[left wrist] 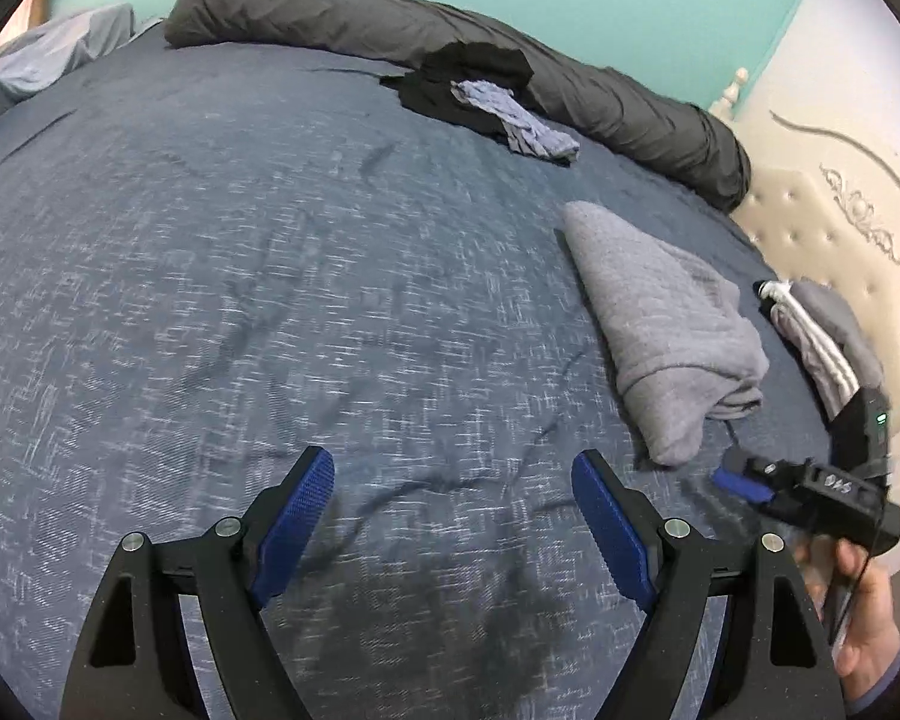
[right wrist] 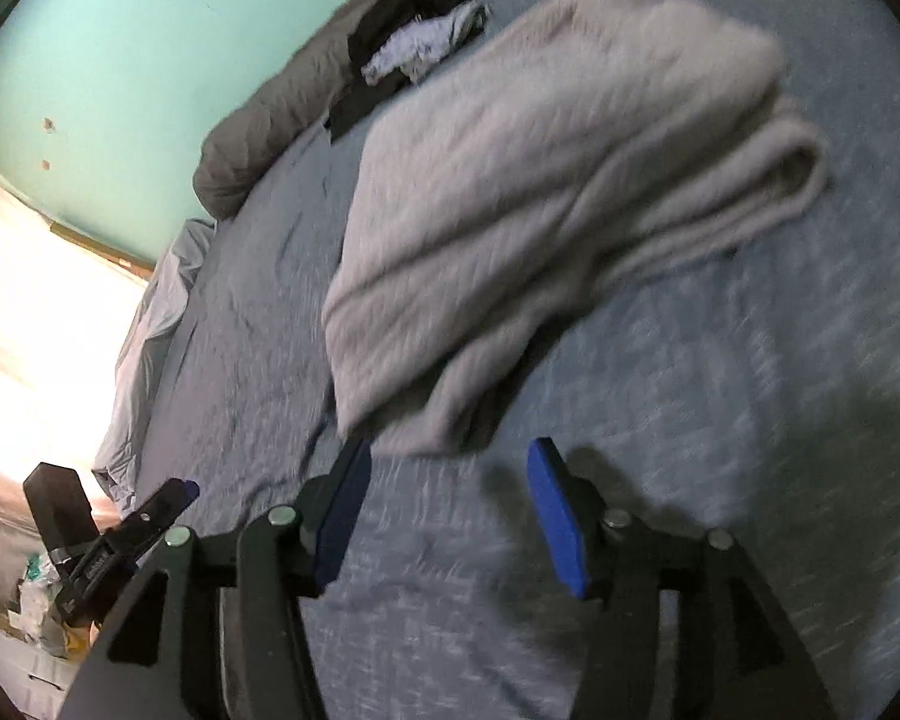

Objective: Fold clothes

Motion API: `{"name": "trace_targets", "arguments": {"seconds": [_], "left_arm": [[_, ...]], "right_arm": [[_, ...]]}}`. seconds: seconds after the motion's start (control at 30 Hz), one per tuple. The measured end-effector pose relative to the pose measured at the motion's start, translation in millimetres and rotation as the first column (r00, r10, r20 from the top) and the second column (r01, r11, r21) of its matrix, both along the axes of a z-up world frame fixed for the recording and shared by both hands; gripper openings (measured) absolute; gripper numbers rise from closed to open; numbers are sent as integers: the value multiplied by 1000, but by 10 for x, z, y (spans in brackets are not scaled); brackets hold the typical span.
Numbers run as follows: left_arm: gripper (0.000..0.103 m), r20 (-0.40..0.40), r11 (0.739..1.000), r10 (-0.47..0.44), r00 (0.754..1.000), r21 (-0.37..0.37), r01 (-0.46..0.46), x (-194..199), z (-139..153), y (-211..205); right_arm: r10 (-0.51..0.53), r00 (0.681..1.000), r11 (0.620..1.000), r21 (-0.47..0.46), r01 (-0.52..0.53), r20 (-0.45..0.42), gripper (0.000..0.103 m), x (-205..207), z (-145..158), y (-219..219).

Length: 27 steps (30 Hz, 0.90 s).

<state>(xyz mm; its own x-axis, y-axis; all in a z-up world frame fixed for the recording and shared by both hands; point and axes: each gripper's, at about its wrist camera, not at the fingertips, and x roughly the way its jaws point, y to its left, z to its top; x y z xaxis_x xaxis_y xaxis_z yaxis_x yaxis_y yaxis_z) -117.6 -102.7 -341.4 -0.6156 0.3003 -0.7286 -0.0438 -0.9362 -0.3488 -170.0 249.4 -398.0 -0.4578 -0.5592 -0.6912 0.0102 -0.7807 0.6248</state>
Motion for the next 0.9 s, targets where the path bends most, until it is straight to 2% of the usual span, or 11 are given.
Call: {"name": "trace_targets", "arguments": {"seconds": [0.23, 0.37, 0.43, 0.57, 0.7, 0.77, 0.83, 0.9], "left_arm": [[85, -16, 999, 22, 1000, 46, -21, 60, 12, -232], [85, -33, 996, 26, 999, 81, -24, 73, 64, -330], [85, -35, 995, 33, 999, 97, -29, 75, 75, -377], [85, -33, 992, 44, 998, 118, -39, 76, 77, -461], [85, -33, 991, 51, 998, 127, -46, 75, 77, -522], [85, -36, 990, 55, 998, 128, -50, 90, 88, -546], [85, -36, 990, 59, 998, 131, -54, 96, 91, -555], [85, -35, 990, 60, 998, 132, -55, 98, 94, -555]], "right_arm": [[-62, 997, 998, -23, 63, 34, 60, -109, -50, -250], [-83, 994, 997, 3, 83, 73, 64, -158, -103, -444], [-99, 992, 995, 9, 99, 77, 69, -182, -117, -500], [-145, 987, 988, 55, 142, 65, 70, -265, -141, -513], [-139, 989, 987, 86, 134, 51, 69, -349, -172, -568], [-134, 990, 987, 95, 130, 37, 58, -373, -157, -587], [-130, 991, 987, 95, 127, 23, 35, -386, -132, -587], [-134, 991, 986, 104, 133, 0, 20, -356, -83, -556]]}}
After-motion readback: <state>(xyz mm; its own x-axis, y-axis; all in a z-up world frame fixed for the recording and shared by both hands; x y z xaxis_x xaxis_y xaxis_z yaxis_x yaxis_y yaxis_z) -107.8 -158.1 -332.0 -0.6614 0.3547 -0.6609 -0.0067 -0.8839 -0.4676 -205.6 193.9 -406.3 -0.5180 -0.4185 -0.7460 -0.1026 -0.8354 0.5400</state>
